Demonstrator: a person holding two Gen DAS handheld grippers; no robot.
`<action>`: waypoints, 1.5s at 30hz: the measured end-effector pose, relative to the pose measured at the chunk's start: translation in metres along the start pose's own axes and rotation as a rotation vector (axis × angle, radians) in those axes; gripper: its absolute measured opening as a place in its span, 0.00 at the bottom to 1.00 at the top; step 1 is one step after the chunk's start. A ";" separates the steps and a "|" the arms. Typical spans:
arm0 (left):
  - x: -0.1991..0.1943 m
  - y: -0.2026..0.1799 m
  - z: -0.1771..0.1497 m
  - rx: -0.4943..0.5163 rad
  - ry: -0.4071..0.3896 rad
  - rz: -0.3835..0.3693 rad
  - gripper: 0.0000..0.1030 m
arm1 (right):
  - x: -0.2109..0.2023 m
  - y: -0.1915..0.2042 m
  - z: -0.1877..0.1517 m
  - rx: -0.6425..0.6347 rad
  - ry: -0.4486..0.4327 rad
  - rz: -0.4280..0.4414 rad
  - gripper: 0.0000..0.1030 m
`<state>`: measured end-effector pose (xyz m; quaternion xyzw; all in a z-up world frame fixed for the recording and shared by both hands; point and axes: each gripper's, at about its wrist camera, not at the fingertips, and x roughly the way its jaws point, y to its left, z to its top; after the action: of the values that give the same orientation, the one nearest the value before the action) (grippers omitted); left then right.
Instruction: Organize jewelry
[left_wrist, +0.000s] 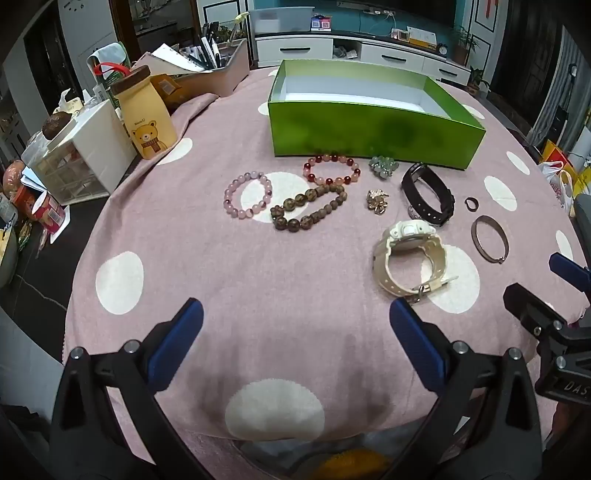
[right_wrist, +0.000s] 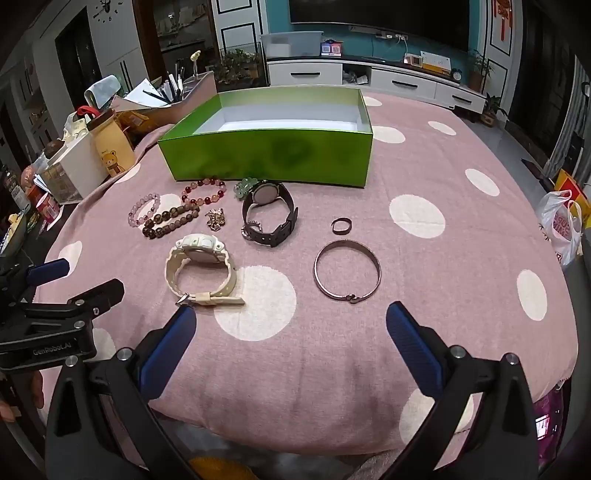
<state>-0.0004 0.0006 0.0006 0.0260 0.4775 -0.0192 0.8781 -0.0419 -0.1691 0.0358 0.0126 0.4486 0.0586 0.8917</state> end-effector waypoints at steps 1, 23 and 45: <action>0.000 0.000 0.000 0.002 0.000 0.001 0.98 | 0.000 0.000 0.000 0.000 0.000 0.001 0.99; -0.001 -0.003 0.000 0.009 0.003 0.008 0.98 | 0.002 0.000 -0.002 0.000 0.005 0.002 0.99; 0.005 -0.001 -0.001 0.010 0.006 0.005 0.98 | 0.000 0.001 0.000 0.002 0.005 0.002 0.99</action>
<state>0.0019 -0.0009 -0.0043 0.0316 0.4797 -0.0191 0.8766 -0.0420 -0.1684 0.0355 0.0136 0.4510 0.0589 0.8905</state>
